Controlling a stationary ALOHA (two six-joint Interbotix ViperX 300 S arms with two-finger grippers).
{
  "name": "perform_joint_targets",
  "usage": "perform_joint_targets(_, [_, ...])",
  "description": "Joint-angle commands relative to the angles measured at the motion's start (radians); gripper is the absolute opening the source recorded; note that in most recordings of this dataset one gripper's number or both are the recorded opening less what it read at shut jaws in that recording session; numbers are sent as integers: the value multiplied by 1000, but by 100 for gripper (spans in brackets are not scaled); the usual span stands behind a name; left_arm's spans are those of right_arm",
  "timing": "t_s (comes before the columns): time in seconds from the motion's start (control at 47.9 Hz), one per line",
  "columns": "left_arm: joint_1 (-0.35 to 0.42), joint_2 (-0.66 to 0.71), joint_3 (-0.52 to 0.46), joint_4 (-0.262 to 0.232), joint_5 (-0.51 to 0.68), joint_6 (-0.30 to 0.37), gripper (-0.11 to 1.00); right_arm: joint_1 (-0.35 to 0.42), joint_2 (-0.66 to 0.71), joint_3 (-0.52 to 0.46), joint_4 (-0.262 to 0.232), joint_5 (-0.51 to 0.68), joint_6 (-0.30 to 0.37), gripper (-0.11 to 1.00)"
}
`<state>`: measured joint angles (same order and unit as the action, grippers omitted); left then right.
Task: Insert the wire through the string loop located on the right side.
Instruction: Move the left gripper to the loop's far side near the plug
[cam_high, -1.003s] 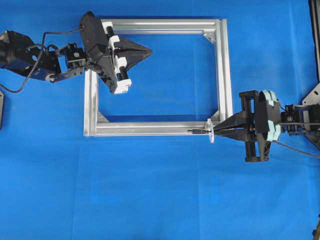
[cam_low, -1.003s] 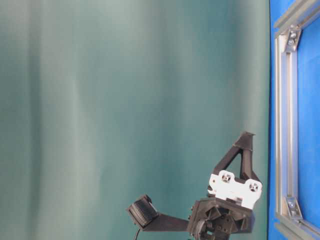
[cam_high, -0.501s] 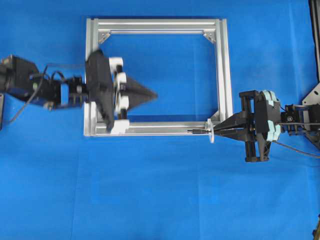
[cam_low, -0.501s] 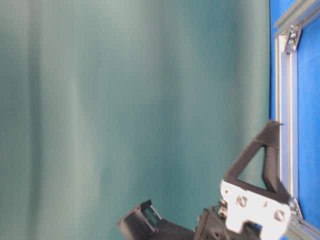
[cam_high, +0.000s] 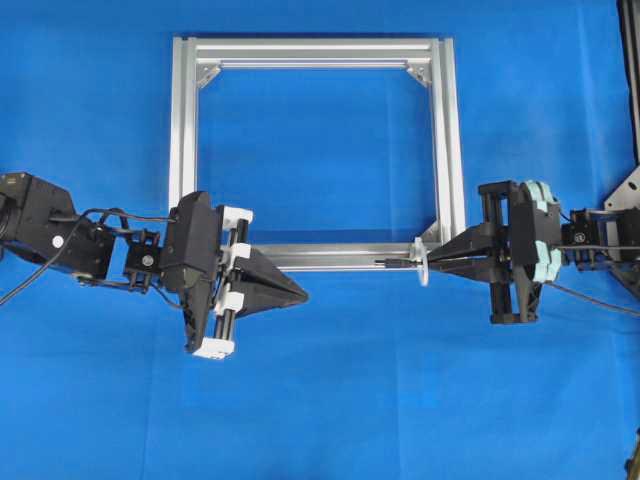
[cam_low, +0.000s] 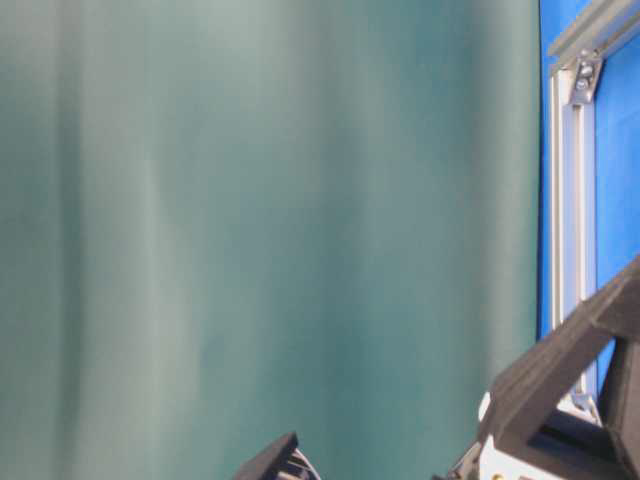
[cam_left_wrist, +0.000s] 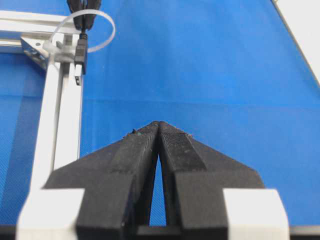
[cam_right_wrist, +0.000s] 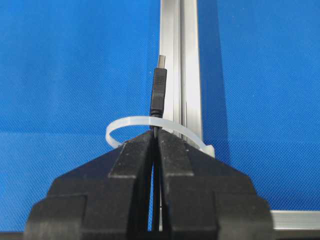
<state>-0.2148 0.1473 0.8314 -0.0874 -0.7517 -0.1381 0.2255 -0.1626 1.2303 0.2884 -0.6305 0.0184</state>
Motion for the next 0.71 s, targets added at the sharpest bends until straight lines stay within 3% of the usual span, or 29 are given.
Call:
perform_joint_targets(0.0, [9, -14, -38, 2, 12, 0, 0, -2, -8, -15, 2, -9, -2, -3])
perform_joint_targets(0.439, [80, 86, -322, 2, 236, 12, 0, 0, -8, -18, 2, -8, -2, -3])
perform_joint_targets(0.69, [98, 130, -423, 2, 290, 12, 0, -2, -8, -18, 2, -6, -2, -3])
